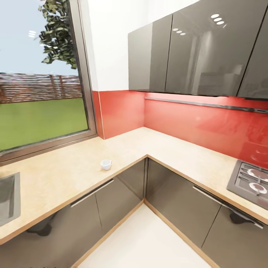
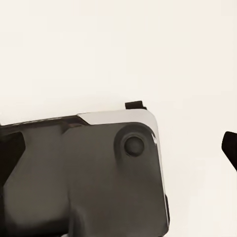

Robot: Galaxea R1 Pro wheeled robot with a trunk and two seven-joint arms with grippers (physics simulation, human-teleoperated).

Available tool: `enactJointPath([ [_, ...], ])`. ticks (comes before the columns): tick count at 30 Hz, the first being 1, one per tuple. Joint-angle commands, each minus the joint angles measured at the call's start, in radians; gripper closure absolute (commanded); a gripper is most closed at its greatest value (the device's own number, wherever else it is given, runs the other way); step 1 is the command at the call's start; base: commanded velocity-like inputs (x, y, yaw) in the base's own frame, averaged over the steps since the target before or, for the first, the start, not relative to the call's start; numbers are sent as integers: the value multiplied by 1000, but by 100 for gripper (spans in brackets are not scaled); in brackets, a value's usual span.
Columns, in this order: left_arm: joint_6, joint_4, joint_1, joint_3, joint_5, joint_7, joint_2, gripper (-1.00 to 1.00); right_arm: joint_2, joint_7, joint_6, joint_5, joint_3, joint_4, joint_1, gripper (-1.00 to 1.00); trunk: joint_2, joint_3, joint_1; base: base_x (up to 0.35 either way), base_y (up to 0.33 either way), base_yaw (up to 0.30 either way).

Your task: Set up a coffee station on the kitchen countertop: keep the coffee maker on the countertop, move the bottle of coffee from the kitchen shelf to the counter next to the coffee maker, place a paper coffee filter on top of the coffee maker, put the saucer next to the coffee maker with the coffee cup on the saucer, and place the electric kettle next to the coffee maker.

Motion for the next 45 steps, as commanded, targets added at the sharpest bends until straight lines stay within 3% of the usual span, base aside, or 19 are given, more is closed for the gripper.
enactJointPath([
  [1,-4,0,-1,8,-10,2,0,-100,0,2,-3,3,-7,1,-1,-100,-2,-1,1,0,0,221],
  [4,-4,1,-1,8,-9,1,-4,-100,1,2,-3,3,-7,1,-1,-100,-2,2,1,0,0,222],
  [11,-2,2,-1,1,-16,-4,-73,-100,8,3,-3,3,-6,1,-1,-100,-2,9,1,0,0,224],
  [16,0,-2,-1,-3,-18,-7,-85,-100,6,3,-4,4,-5,0,-1,-100,-2,14,1,0,0,224],
  [39,6,4,-1,15,-6,8,-83,-100,6,8,-3,5,-4,1,-1,-100,-2,28,1,-47,-198,257],
  [45,6,0,-1,70,11,8,-74,-100,3,8,-3,5,-5,0,-1,-100,-2,29,1,-54,-278,171],
])
